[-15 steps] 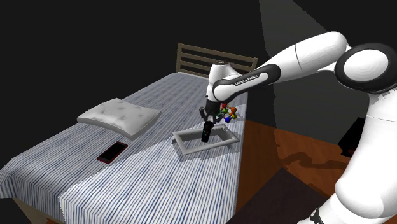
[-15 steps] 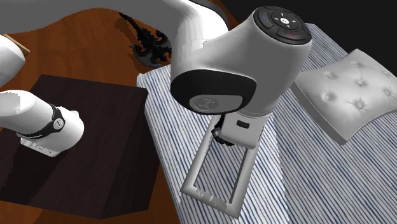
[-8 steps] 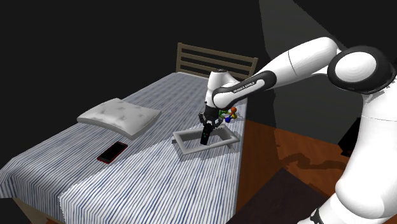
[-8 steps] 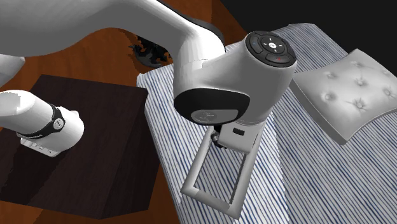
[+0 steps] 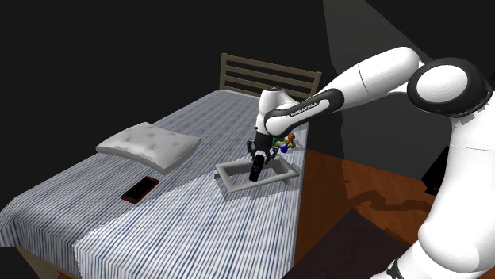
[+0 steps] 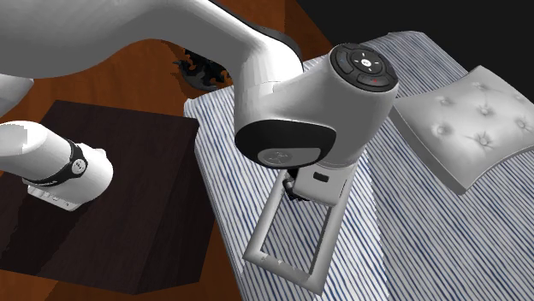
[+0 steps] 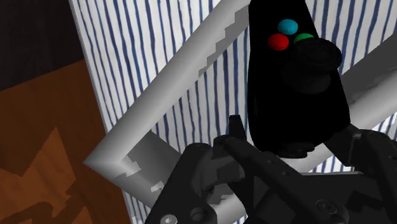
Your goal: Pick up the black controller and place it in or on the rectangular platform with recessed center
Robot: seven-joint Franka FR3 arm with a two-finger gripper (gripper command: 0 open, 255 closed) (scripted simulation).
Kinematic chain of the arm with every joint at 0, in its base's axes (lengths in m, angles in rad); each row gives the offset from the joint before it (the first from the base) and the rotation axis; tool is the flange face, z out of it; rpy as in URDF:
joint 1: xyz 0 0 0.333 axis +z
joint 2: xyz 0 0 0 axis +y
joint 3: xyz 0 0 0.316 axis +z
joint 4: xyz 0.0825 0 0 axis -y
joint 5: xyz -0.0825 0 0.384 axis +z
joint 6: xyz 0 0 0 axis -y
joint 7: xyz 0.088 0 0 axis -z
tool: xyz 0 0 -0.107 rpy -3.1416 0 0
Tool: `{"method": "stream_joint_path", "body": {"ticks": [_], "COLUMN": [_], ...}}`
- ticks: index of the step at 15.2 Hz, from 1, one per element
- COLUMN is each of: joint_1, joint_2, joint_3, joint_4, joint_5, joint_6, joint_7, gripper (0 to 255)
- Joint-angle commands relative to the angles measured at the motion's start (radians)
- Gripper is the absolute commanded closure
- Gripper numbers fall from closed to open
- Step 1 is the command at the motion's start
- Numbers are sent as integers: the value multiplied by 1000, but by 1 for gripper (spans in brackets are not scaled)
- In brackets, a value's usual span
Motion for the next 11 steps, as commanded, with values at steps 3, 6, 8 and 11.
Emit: {"method": "stream_joint_path", "body": {"ticks": [3,6,8,11], "joint_1": [1,-4,-12,-14], "joint_2": [0,-21,-63,-78], "joint_3": [0,8,22,26], "joint_4": [-1,5,20,27], "joint_5": [0,14,41,51], "joint_6": [0,-26,-77,-98], "joint_7": [0,-9,-26,-33], "gripper": [0,0,0,0]}}
